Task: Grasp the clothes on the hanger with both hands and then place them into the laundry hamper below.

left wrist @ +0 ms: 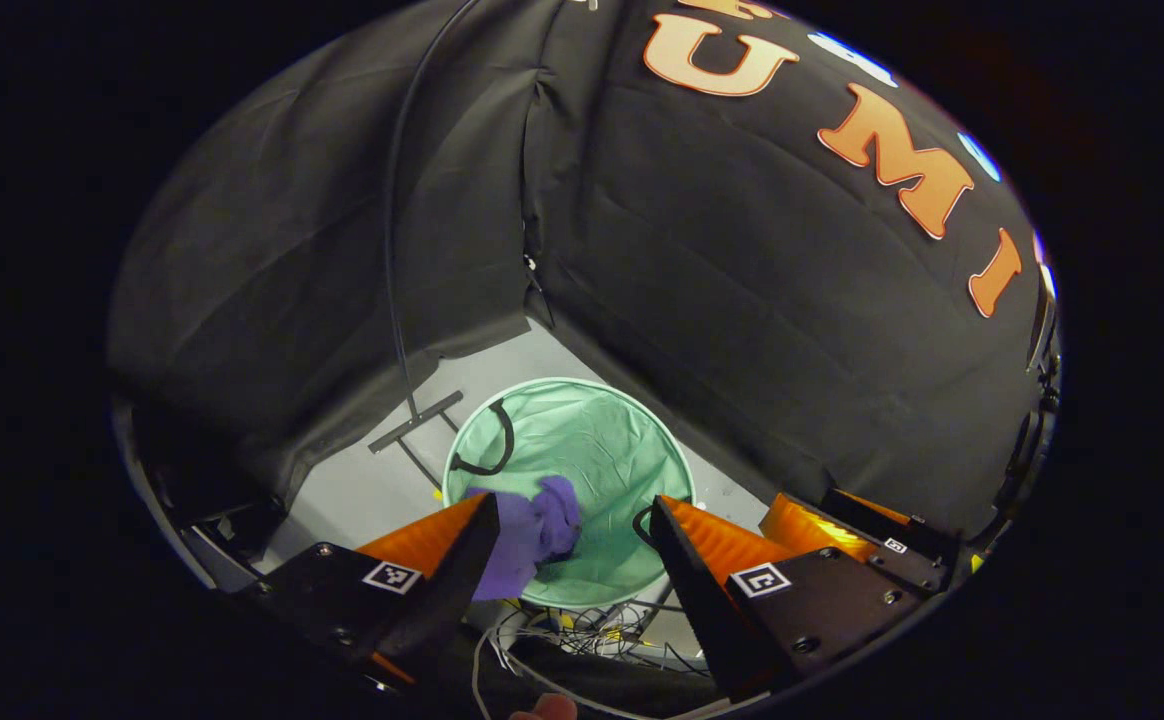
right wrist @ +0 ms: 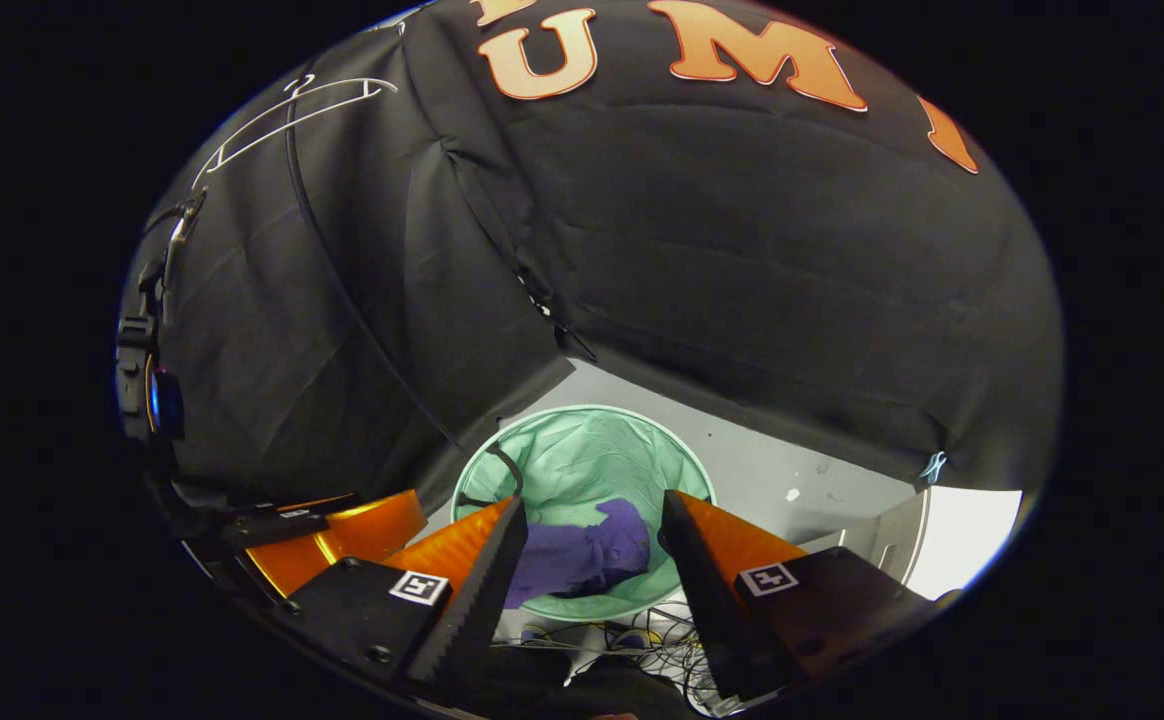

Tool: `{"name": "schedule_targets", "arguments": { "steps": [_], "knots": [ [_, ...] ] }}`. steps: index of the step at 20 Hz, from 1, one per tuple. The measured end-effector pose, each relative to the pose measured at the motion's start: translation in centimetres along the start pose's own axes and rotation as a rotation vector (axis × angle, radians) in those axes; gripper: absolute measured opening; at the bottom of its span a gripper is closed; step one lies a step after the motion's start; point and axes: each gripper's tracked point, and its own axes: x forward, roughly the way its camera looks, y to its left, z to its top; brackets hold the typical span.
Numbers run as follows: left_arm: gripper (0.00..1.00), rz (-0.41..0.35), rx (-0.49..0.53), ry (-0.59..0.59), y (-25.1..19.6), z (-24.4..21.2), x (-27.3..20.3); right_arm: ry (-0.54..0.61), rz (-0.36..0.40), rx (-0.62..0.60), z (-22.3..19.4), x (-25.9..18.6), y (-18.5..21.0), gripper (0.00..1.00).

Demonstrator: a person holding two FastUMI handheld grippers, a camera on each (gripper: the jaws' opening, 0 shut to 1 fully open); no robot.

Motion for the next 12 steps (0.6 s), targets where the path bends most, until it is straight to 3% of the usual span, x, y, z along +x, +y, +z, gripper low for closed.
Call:
{"name": "schedule_targets", "arguments": {
  "steps": [2, 3, 5, 6, 7, 12],
  "knots": [
    [0.97, -0.001, 0.001, 0.0, -0.2, 0.0, -0.2, 0.009, -0.013, -0.005, -0.5, -0.2, -0.4, 0.96],
    [0.97, -0.005, 0.005, 0.0, -0.3, 0.1, -0.3, 0.012, -0.015, -0.003, -0.6, -0.3, -0.4, 0.87],
    [0.97, -0.014, 0.016, -0.005, -0.5, 0.0, -0.5, 0.016, -0.023, 0.004, -0.7, -0.4, -0.5, 0.88],
    [0.97, -0.019, 0.019, -0.014, -0.6, 0.3, -0.7, 0.011, -0.025, 0.008, -0.6, -0.9, -0.6, 0.9],
    [0.97, -0.025, 0.02, -0.033, -0.7, 0.7, -1.0, -0.002, -0.026, 0.011, -0.3, -1.2, -0.4, 0.98],
    [0.98, -0.057, 0.04, -0.194, -1.1, 4.2, -4.8, -0.165, -0.028, -0.013, 4.0, -4.1, -0.5, 0.98]
  ]
}}
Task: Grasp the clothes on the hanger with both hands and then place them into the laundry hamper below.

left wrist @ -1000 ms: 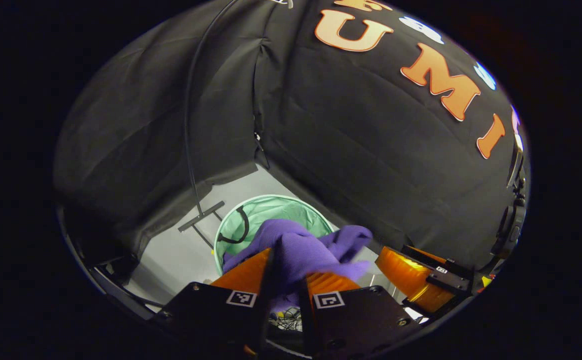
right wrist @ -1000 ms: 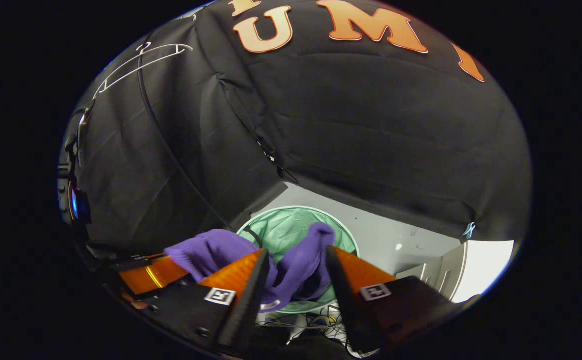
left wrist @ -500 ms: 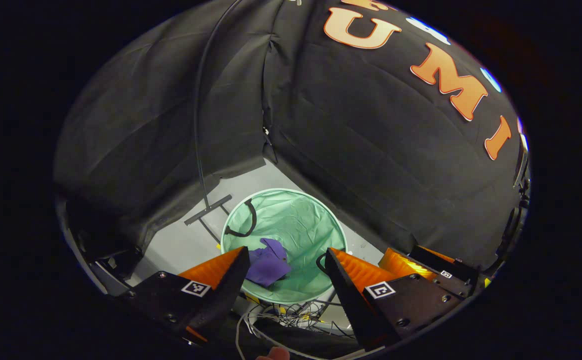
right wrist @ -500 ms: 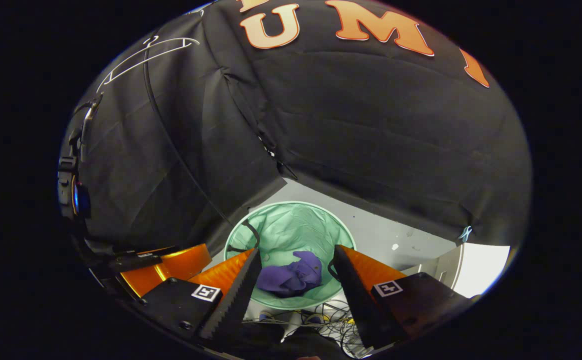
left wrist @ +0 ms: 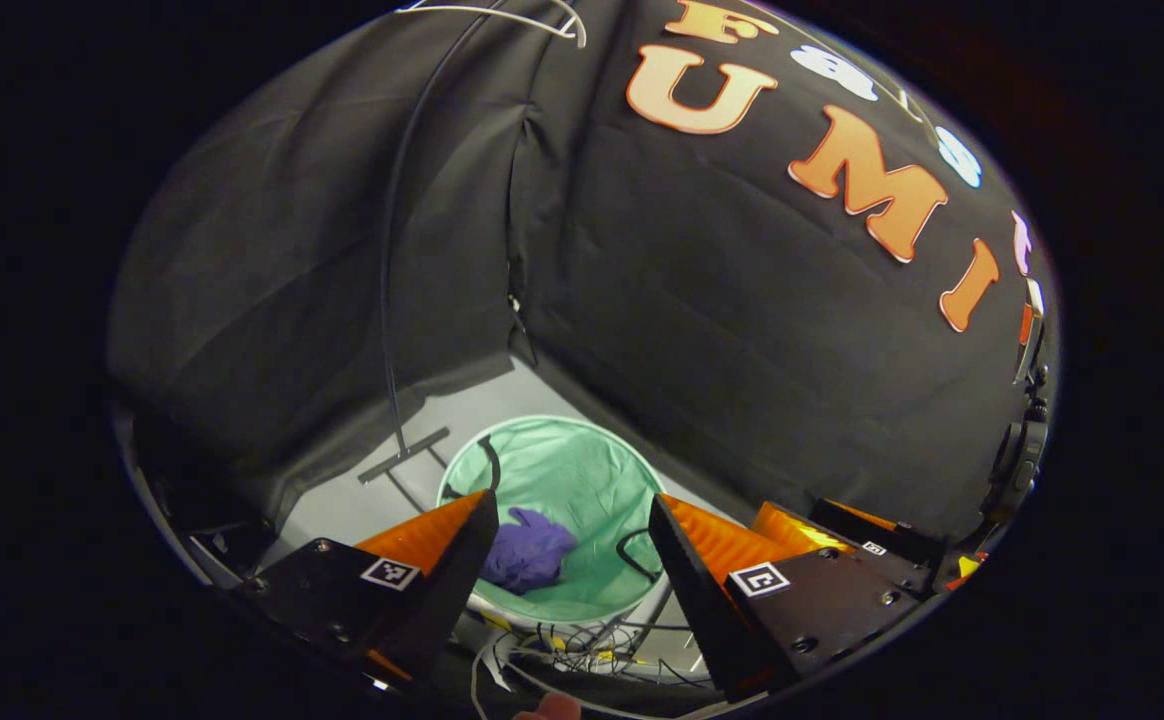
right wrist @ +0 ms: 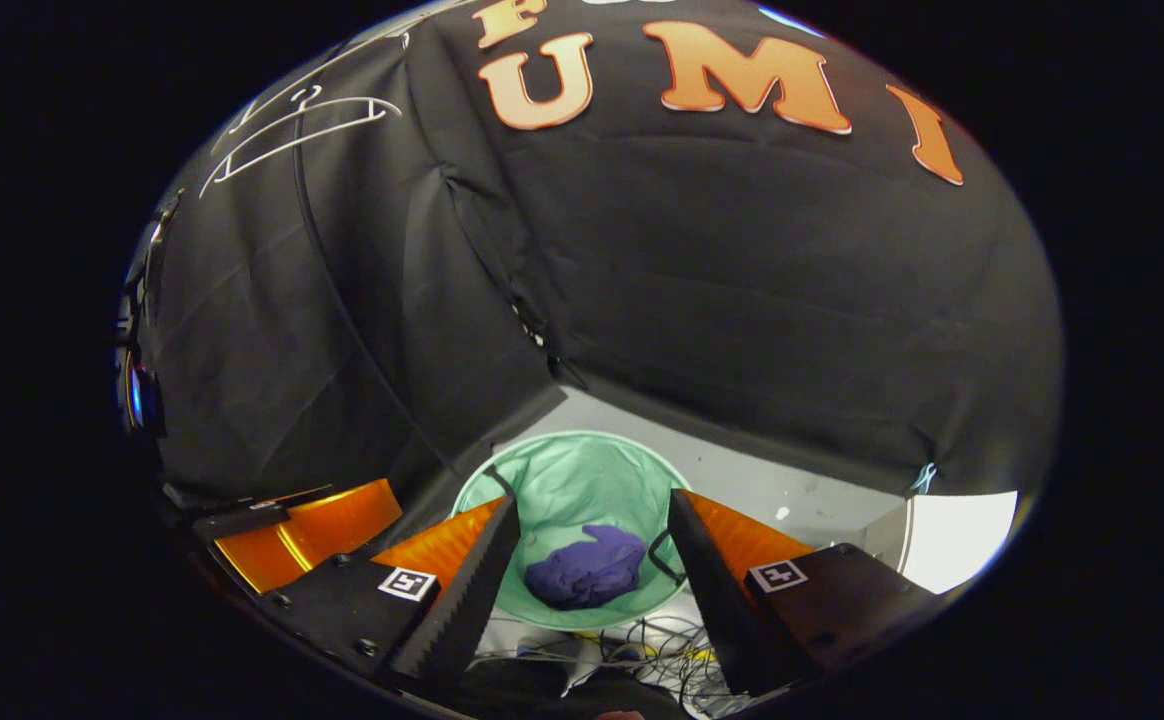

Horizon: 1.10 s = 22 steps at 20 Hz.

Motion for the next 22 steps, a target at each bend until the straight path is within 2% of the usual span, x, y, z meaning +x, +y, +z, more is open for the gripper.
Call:
{"name": "schedule_targets", "arguments": {
  "steps": [4, 7, 12, 14, 18, 19, 22],
  "knots": [
    [0.98, -0.037, -0.005, -0.13, -1.2, 5.3, -3.3, -0.121, 0.023, 0.016, 3.9, -2.7, 0.4, 0.98],
    [0.98, -0.034, 0.013, -0.258, -1.2, 9.7, -5.6, -0.167, 0.042, 0.04, 6.9, -5.2, 0.7, 0.98],
    [0.96, -0.013, 0.053, -0.472, -1.4, 17.4, -11.4, -0.357, 0.036, 0.025, 14.2, -9.5, 0.6, 1.0],
    [0.96, -0.004, 0.068, -0.56, -1.4, 20.0, -14.4, -0.453, 0.005, 0.006, 17.4, -11.5, -0.1, 0.98],
    [0.95, -0.03, 0.02, -0.676, -2.3, 23.7, -17.7, -0.617, -0.042, -0.029, 22.9, -15.8, -1.8, 0.94],
    [0.92, -0.024, 0.027, -0.713, -2.1, 24.5, -18.7, -0.648, -0.049, -0.029, 23.8, -16.6, -2.2, 0.92],
    [0.92, 0.017, 0.101, -0.803, -1.5, 26.0, -21.3, -0.702, -0.089, -0.02, 25.0, -18.5, -4.2, 0.89]
  ]
}}
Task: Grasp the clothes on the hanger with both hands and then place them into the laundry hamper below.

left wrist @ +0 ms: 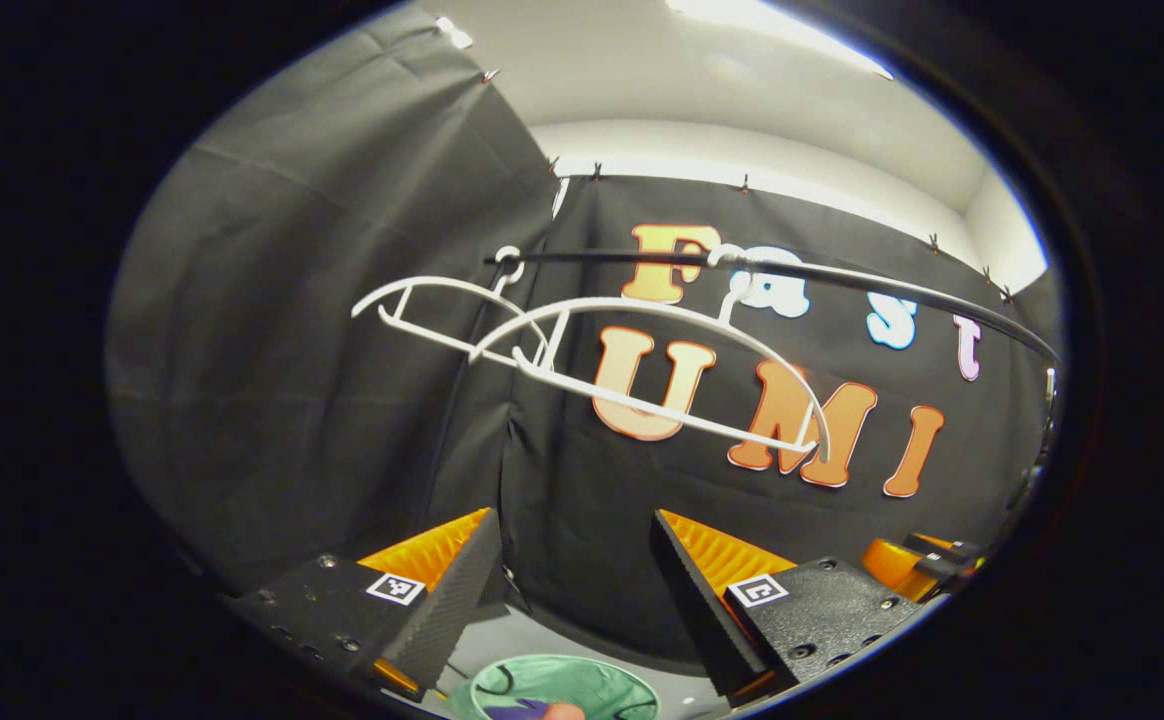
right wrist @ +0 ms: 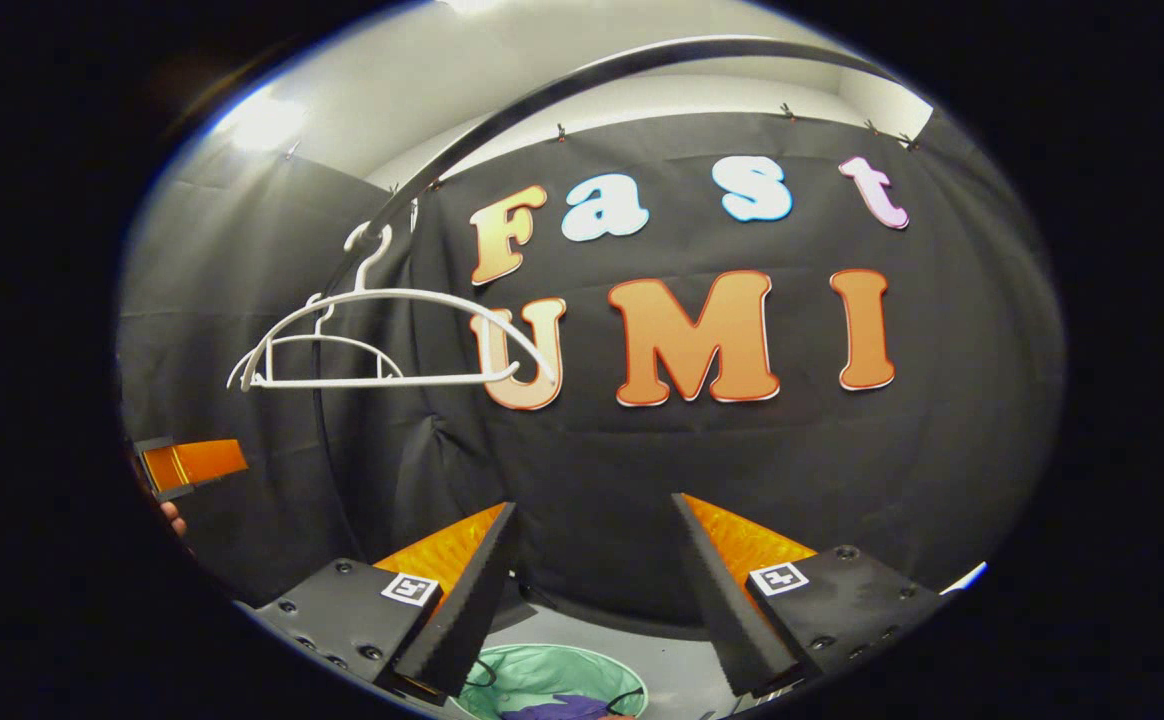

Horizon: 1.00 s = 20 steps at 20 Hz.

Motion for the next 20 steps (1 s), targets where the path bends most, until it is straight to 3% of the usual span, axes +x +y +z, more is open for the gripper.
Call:
{"name": "schedule_targets", "arguments": {
  "steps": [5, 7, 8, 9, 12, 16, 18, 20],
  "knots": [
    [0.92, 0.024, 0.027, -0.09, 1.0, 3.1, -0.4, -0.087, -0.035, 0.003, 2.9, -0.9, -1.8, 0.89],
    [0.92, 0.03, 0.046, -0.099, 0.9, 3.4, -0.5, -0.143, -0.049, -0.006, 4.3, -1.6, -2.4, 0.95],
    [0.99, 0.033, 0.051, -0.102, 1.0, 3.5, -0.6, -0.163, -0.043, -0.011, 4.9, -2.2, -2.4, 0.98],
    [0.92, 0.031, 0.048, -0.105, 0.9, 3.6, -0.7, -0.179, -0.041, -0.023, 5.5, -2.5, -2.3, 0.98],
    [0.92, 0.04, 0.028, -0.113, 1.0, 3.7, -0.9, -0.207, -0.038, -0.068, 6.5, -2.8, -2.0, 1.0],
    [0.95, 0.049, 0.022, -0.12, 1.4, 3.9, -1.2, -0.195, -0.011, -0.047, 6.3, -3.0, -1.0, 0.92],
    [0.92, 0.061, 0.021, -0.12, 1.8, 3.9, -1.4, -0.192, -0.017, -0.045, 6.3, -2.8, -1.3, 0.89],
    [0.95, 0.068, 0.016, -0.117, 2.2, 3.7, -1.3, -0.194, -0.021, -0.042, 6.4, -2.8, -1.4, 1.0]
  ]
}}
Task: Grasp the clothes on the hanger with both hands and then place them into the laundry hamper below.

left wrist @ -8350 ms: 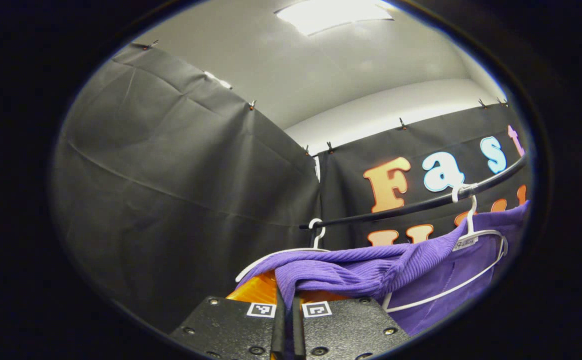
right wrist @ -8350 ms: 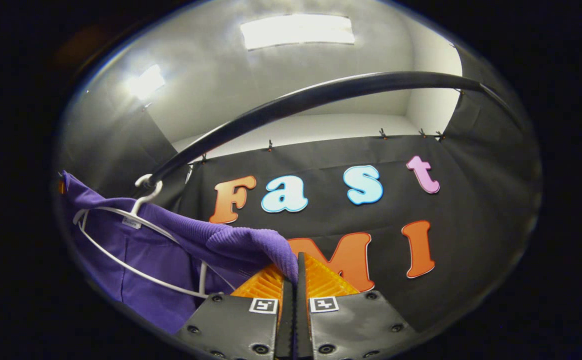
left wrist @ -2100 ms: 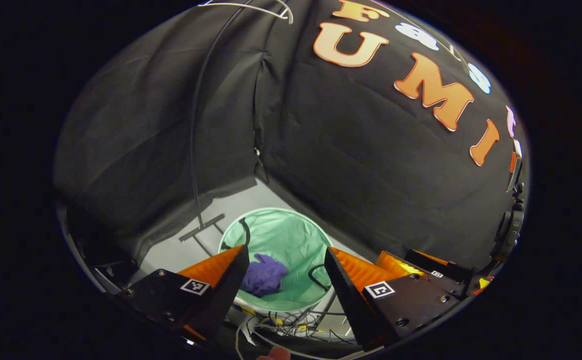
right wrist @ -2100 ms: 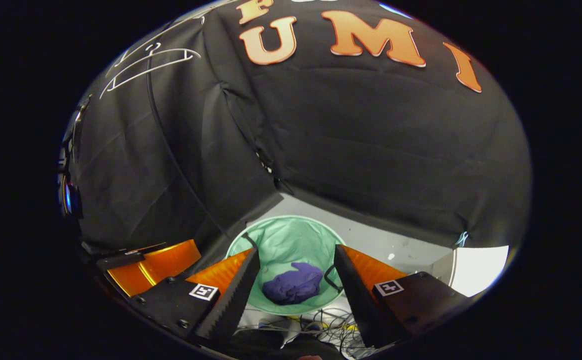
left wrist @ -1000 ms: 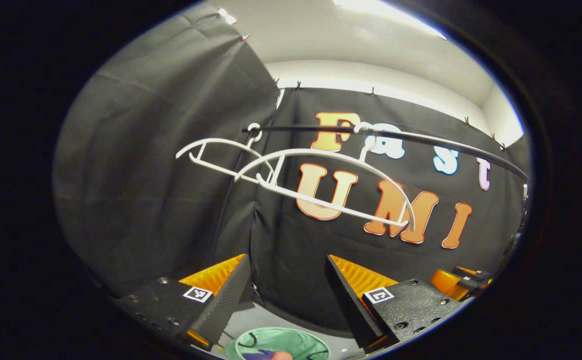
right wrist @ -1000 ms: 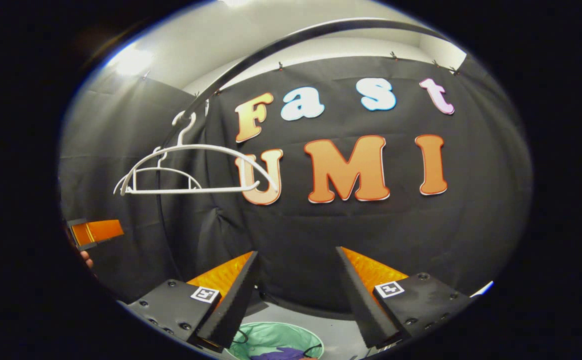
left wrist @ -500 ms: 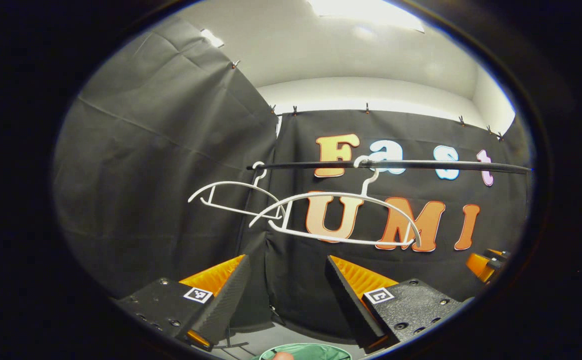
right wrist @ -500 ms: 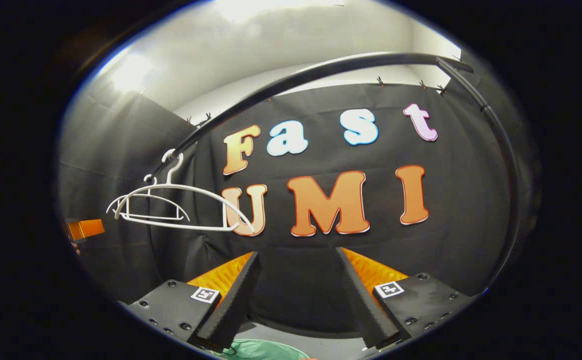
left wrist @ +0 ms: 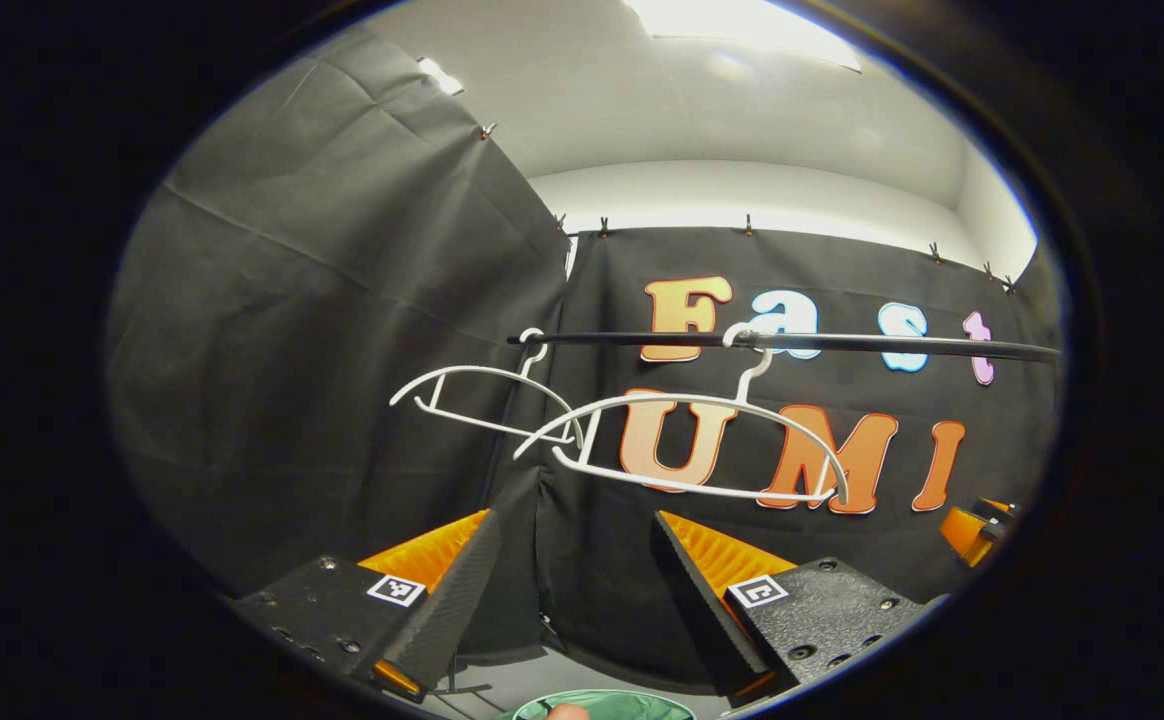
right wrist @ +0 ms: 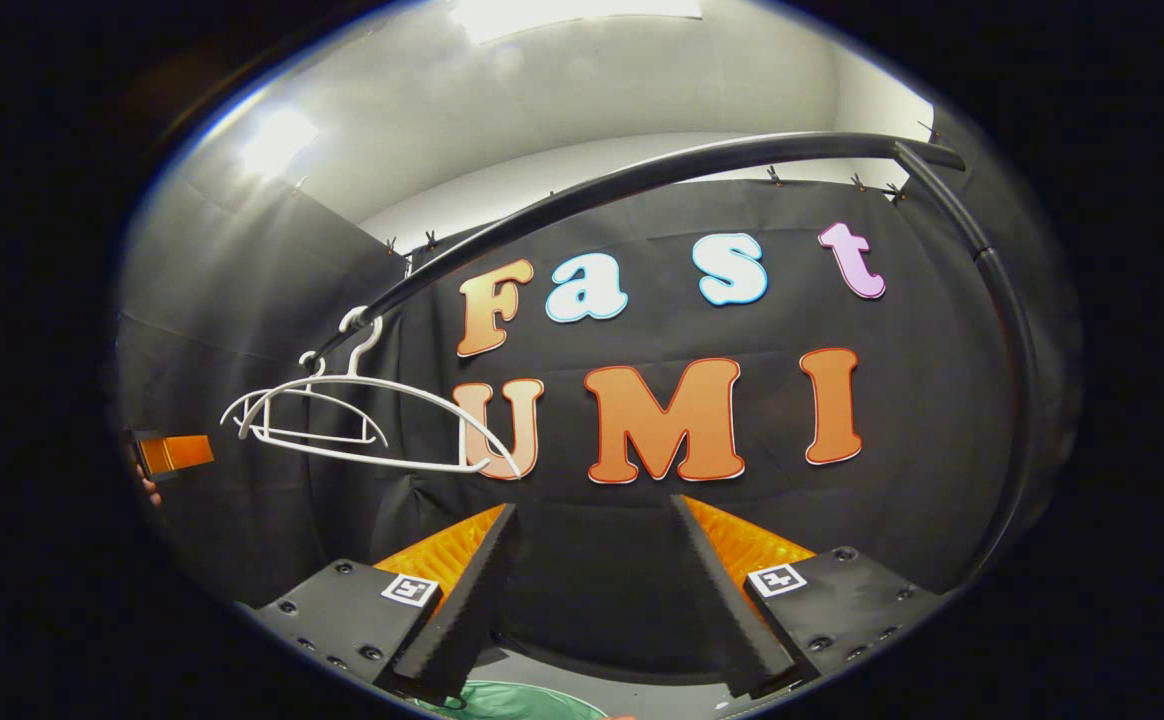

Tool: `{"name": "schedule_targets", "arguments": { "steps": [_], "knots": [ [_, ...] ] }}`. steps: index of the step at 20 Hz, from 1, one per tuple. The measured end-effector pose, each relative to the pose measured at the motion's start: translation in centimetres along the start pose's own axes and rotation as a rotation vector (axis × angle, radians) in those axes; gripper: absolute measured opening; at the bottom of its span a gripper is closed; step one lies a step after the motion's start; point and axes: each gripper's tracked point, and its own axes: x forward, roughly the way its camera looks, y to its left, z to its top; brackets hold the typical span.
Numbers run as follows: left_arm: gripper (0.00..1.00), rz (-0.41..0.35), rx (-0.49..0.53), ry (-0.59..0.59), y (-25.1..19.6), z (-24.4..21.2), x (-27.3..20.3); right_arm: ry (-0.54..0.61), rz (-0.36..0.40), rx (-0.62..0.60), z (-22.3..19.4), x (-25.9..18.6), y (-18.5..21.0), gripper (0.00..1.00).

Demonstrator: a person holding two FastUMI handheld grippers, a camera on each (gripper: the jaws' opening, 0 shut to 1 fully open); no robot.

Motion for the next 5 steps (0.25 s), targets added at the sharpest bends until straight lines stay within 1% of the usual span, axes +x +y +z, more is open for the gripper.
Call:
{"name": "schedule_targets", "arguments": {
  "steps": [1, 2, 3, 4, 5],
  "knots": [
    [0.95, 0.002, -0.002, 0.002, 0.07, -0.1, -0.02, -0.002, 0.001, 0.003, 0.04, 0.04, 0.01, 0.97],
    [0.95, 0.004, -0.003, 0.003, 0.19, -0.19, 0.05, -0.004, 0.005, 0.006, 0.14, 0.03, 0.09, 1.0],
    [0.95, 0.005, -0.009, 0.004, 0.24, -0.25, 0.15, -0.003, 0.009, 0.011, 0.03, 0.2, 0.27, 0.97],
    [0.95, 0.004, -0.018, 0.009, 0.28, -0.42, 0.19, 0.003, 0.012, 0.015, -0.18, 0.25, 0.37, 1.0],
    [0.92, 0.005, -0.027, 0.014, 0.32, -0.55, 0.25, 0.01, 0.016, 0.021, -0.37, 0.24, 0.47, 1.0]
  ]
}}
